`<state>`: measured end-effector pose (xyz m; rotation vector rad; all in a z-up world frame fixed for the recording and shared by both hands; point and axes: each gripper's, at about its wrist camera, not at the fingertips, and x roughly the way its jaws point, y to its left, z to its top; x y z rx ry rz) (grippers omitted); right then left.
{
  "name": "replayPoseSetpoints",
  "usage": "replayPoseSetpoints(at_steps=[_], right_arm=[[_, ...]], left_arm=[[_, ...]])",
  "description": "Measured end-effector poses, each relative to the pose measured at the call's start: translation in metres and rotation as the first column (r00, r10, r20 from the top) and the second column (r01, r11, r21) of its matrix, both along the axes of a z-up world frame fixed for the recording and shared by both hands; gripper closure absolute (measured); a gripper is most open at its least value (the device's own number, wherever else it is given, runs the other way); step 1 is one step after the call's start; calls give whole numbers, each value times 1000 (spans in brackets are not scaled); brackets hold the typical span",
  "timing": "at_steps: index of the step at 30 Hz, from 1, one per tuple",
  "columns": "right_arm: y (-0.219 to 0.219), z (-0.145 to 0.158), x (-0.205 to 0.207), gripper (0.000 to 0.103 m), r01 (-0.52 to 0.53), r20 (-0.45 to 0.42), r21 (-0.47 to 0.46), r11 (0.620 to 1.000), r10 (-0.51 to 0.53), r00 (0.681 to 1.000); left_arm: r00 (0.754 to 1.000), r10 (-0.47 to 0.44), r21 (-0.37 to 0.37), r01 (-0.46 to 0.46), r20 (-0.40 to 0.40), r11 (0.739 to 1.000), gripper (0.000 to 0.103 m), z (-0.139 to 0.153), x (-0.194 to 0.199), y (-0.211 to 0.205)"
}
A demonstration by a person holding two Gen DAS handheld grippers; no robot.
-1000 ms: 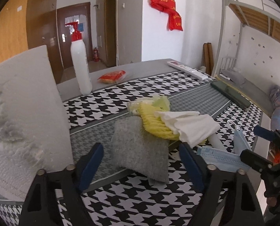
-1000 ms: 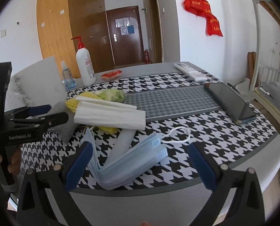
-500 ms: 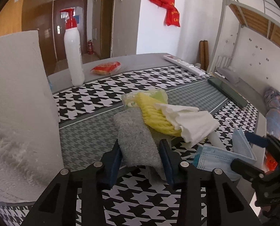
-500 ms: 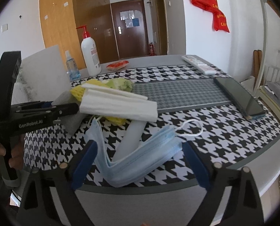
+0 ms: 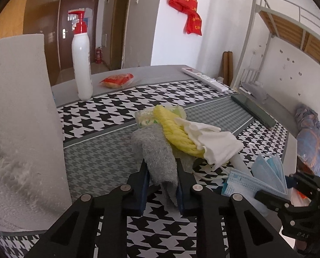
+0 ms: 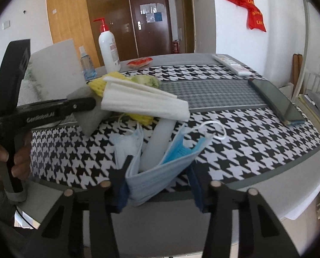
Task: Organize soft objects
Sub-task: 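Grasp the grey sock with the left tool while the right tool grasps the blue face masks, then lift the grey sock and blue masks and carry both toward the white foam box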
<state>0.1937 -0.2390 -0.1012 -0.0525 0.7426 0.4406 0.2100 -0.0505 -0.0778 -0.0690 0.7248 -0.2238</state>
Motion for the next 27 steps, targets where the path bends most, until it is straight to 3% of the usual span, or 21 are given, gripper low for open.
replayPoseSetpoints(at_steps=[2, 7, 14, 27], right_arm=[[0, 1, -4, 64, -3, 1, -1, 1000, 3, 1000], [1, 5, -12, 75, -10, 12, -2, 1000, 10, 1000], [-4, 20, -14, 76, -11, 50, 24, 1000, 10, 999], [-6, 38, -9, 76, 9, 100, 52, 999, -14, 995]], left_arm=[[1000, 0, -4, 0, 10, 1000, 83, 1, -1, 1], [1000, 4, -27, -4, 19, 1000, 85, 2, -3, 4], [999, 0, -27, 1, 50, 1000, 94, 11, -10, 4], [990, 3, 14, -5, 144, 1000, 94, 43, -33, 7]])
